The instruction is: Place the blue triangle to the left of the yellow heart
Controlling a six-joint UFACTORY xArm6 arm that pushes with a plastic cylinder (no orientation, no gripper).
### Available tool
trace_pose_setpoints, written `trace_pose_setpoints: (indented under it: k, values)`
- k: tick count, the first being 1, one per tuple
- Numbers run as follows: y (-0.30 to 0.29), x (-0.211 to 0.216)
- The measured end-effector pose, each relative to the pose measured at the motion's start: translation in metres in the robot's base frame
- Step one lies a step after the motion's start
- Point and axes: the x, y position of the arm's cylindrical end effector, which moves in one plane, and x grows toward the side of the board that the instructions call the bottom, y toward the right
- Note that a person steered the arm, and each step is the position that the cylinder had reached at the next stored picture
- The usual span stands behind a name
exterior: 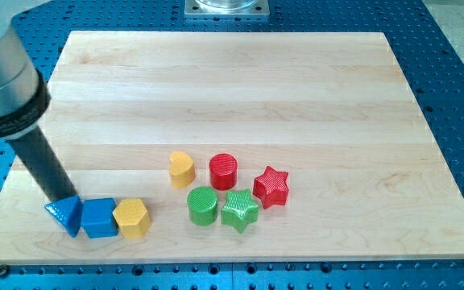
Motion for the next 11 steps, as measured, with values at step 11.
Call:
trace_pose_setpoints:
  k: [11]
  values:
    - [-0.037,-0.053]
